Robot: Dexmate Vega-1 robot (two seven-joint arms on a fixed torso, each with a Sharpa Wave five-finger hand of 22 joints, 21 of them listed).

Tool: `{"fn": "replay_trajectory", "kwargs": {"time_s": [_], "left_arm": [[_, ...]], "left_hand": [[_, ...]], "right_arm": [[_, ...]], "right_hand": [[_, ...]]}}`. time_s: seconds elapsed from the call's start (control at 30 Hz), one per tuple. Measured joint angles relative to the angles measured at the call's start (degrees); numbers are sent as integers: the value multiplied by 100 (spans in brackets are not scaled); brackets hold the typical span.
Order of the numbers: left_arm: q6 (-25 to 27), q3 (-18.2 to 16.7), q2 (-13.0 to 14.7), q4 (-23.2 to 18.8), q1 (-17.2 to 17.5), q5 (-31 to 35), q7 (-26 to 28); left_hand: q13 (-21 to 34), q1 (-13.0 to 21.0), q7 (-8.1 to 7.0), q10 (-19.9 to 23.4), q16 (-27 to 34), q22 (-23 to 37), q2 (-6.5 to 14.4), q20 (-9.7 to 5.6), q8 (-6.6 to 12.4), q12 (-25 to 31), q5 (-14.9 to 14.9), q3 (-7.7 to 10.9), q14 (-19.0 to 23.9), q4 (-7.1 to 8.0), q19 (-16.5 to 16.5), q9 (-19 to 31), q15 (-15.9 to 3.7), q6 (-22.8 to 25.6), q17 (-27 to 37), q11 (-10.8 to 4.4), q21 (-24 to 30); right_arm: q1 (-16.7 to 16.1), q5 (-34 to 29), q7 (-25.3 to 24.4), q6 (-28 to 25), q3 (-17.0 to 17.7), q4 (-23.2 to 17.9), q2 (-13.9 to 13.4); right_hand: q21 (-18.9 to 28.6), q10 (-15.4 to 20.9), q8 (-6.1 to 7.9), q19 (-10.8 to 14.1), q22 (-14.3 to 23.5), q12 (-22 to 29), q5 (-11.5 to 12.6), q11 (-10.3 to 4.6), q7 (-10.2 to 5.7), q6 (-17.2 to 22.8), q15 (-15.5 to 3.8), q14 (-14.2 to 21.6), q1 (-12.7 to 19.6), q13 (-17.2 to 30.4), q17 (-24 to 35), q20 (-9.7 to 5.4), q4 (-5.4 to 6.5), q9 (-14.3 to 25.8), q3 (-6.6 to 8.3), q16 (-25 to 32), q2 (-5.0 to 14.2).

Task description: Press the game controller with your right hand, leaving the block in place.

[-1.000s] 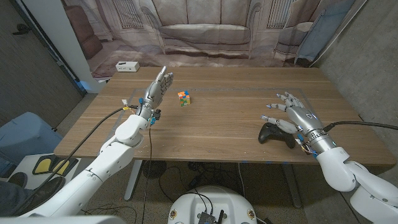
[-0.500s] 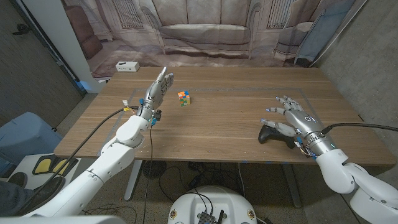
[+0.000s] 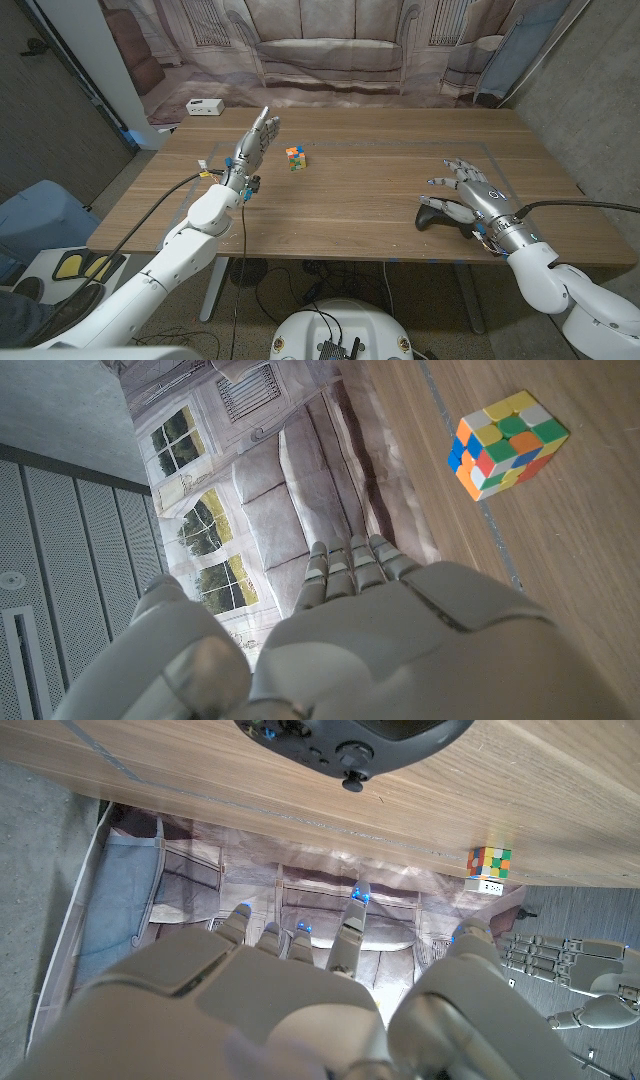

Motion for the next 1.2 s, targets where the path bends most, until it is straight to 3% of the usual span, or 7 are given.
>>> {"fn": "replay_trajectory", "kwargs": {"time_s": [0.73, 1.2], "left_arm": [[27, 3, -2, 33, -54, 2, -12], [84, 4, 16, 30, -119, 6, -21]], "left_hand": [[0, 0, 21, 0, 0, 0, 0, 30, -23, -26, 0, 24, 0, -23, -30, 0, 0, 21, 0, 0, 0], [0, 0, 21, 0, 0, 0, 0, 30, -22, -26, 0, -1, 0, -47, -30, 0, 0, 21, 0, 0, 0]], "right_arm": [[142, 259, 50, -192, -237, 113, -183], [218, 371, -9, -341, -390, 164, -312]], "right_hand": [[0, -61, 24, -55, 0, 30, -30, -18, 51, 214, -26, -20, 0, -1, 27, 67, 0, 0, 0, 1, -1], [0, -82, 46, -85, -1, 30, -29, -41, -30, 357, -46, 1, 0, -1, 26, 97, -16, 0, 16, 27, -1]]}}
